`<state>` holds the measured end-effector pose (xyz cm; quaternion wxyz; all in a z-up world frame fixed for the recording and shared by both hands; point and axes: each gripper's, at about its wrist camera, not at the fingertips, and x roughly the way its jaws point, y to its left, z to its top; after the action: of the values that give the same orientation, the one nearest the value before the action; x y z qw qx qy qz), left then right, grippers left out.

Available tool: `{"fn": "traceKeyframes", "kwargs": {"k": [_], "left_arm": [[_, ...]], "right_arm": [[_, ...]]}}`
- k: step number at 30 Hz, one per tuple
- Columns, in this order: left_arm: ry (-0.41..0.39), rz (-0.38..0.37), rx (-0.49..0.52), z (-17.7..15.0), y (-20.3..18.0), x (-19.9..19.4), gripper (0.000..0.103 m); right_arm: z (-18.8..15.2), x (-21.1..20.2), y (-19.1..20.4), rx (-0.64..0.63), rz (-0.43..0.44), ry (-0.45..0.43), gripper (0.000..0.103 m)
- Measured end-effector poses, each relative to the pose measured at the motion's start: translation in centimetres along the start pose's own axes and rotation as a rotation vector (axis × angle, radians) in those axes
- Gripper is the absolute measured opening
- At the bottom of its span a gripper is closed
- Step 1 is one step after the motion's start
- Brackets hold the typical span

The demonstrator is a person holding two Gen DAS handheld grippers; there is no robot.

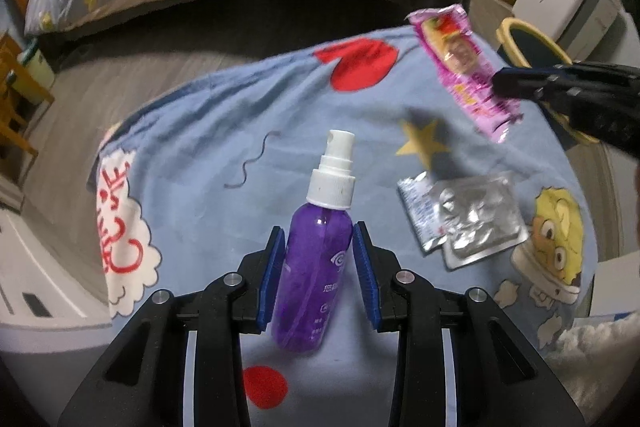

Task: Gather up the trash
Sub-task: 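Grasp the purple spray bottle with the left gripper while the right gripper grasps the pink wrapper, then carry the purple bottle and pink wrapper over the bin with both grippers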

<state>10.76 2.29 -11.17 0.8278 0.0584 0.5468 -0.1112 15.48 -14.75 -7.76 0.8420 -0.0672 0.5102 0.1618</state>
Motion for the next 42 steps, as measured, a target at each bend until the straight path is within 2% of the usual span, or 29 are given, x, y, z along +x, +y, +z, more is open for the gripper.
{"fn": "traceKeyframes", "kwargs": {"k": [7, 10, 14, 25, 30, 35, 42], "left_arm": [[-0.102, -0.024, 0.011, 1.0, -1.1, -2.7, 0.034], [-0.138, -0.023, 0.005, 1.5, -1.4, -3.4, 0.034], [-0.175, -0.019, -0.003, 2.4, -2.1, -4.2, 0.034], [-0.255, -0.034, 0.073, 3.6, -6.2, -6.9, 0.034], [-0.255, -0.05, 0.126, 3.6, -9.1, -6.8, 0.034], [-0.255, -0.083, 0.17, 4.8, -12.5, -7.1, 0.034], [-0.265, -0.198, 0.199, 8.4, -19.0, -6.5, 0.034]], "right_arm": [[-0.1, -8.6, -2.8, 0.095, -0.03, -0.111, 0.007], [-0.9, -9.9, -4.9, 0.142, -0.044, -0.118, 0.007], [-1.5, -10.0, -6.9, 0.201, -0.05, -0.112, 0.007], [-2.9, -10.2, -12.3, 0.287, -0.06, -0.113, 0.007], [-3.3, -11.3, -16.3, 0.349, -0.079, -0.139, 0.007], [-4.5, -11.9, -21.7, 0.419, -0.111, -0.138, 0.007], [-8.0, -10.3, -27.7, 0.56, -0.124, -0.079, 0.007]]}}
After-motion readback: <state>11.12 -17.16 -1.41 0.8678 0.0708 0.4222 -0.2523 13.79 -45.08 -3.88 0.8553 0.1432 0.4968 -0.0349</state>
